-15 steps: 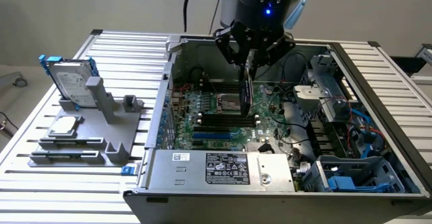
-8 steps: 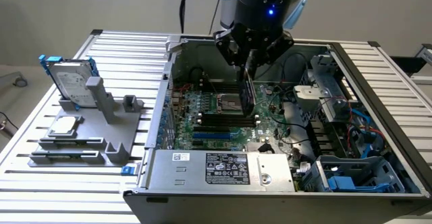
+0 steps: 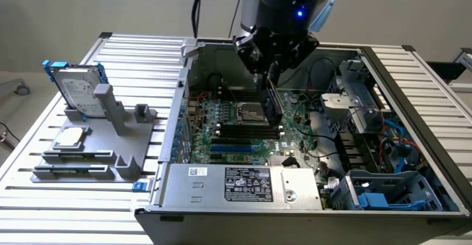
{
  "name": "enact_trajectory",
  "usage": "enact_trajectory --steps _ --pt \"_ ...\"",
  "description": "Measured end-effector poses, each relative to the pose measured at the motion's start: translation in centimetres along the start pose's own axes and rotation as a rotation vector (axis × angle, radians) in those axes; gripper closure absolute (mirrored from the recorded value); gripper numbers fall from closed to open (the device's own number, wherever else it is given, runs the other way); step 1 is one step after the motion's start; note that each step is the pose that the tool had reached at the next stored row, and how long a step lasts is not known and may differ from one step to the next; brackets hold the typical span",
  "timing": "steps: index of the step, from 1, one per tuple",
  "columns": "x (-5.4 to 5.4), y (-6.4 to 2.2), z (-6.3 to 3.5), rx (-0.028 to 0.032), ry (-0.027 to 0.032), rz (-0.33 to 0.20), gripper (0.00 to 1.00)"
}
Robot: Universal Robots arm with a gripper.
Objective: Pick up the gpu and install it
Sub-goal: 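Insert the gpu into the slot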
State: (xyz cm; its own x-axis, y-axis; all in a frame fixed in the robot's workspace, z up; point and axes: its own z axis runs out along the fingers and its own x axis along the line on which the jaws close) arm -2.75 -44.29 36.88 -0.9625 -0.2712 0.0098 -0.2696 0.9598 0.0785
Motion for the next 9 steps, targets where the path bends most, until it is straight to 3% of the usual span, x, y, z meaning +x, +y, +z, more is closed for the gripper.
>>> enact_trajectory --steps 9 --pt "0.00 0.00 0.07 0.0016 0.0129 -0.164 0.74"
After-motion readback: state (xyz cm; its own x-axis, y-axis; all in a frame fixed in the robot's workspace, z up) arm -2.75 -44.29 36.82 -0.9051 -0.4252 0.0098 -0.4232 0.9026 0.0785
